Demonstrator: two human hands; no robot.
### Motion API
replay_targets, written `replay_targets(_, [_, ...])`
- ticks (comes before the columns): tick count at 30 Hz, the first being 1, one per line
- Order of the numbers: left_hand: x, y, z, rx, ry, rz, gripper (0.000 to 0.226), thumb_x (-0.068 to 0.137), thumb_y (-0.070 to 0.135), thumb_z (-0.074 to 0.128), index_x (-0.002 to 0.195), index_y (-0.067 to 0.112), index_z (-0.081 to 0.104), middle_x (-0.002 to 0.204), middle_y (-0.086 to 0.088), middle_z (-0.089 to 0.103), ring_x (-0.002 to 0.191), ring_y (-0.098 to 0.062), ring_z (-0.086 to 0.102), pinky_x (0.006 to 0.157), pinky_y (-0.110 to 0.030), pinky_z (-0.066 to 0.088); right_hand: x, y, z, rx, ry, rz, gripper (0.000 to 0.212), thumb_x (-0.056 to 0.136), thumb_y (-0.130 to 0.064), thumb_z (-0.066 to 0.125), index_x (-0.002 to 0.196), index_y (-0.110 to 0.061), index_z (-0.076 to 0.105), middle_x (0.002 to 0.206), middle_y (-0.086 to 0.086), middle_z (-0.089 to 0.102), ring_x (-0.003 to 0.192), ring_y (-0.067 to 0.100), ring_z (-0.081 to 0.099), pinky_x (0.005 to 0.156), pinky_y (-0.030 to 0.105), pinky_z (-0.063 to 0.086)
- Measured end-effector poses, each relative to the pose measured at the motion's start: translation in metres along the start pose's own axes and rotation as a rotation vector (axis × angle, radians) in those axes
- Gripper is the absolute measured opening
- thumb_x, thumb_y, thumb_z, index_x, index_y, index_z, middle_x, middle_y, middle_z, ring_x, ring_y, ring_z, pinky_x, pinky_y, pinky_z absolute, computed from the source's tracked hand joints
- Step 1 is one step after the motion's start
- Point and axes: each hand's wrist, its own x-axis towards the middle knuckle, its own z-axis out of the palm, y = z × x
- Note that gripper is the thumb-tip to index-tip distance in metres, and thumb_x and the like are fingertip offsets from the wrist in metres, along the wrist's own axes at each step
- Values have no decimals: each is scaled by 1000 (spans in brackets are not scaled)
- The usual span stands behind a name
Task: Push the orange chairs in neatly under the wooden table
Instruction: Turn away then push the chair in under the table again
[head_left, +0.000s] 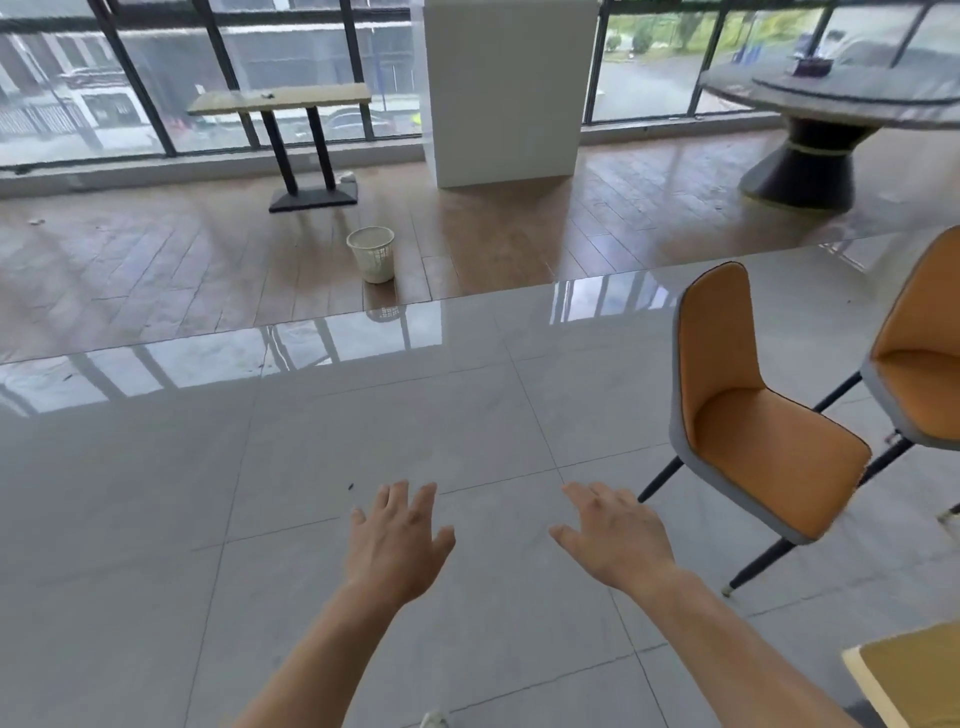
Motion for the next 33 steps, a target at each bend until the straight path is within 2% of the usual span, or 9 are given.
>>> replay_targets(6, [116, -6, -40, 41, -28, 123, 61, 99, 54, 38, 153, 28, 26, 157, -6, 31, 146, -24, 25, 118, -49, 23, 84, -12, -25, 66, 15, 134, 56, 95, -58, 45, 139, -24, 46, 132, 1, 57, 118, 28, 52, 96, 43, 46])
replay_targets(12, [232, 25, -60, 62, -49, 224, 62, 99, 54, 38, 154, 28, 25, 159, -6, 29, 148, -24, 23, 119, -51, 21, 175, 22, -44, 127, 47, 254, 53, 94, -56, 47, 137, -26, 46, 127, 0, 59, 113, 27, 52, 92, 43, 48])
replay_targets(22, [432, 141, -94, 86, -17, 350, 61, 99, 54, 38, 153, 28, 26, 156, -3, 32, 145, -23, 27, 118, -50, 23, 341, 136, -106, 137, 123, 356, 54, 94, -58, 44, 136, -25, 47, 125, 0, 60, 113, 27, 54, 91, 43, 47])
replay_targets(33, [597, 257, -115, 121, -52, 601, 61, 99, 53, 39, 153, 27, 25, 155, -4, 32, 145, -24, 26, 118, -51, 21, 450, 216, -145, 176, 167, 546, 55, 96, -60, 45, 136, -22, 48, 131, 0, 59, 115, 26, 54, 93, 41, 48])
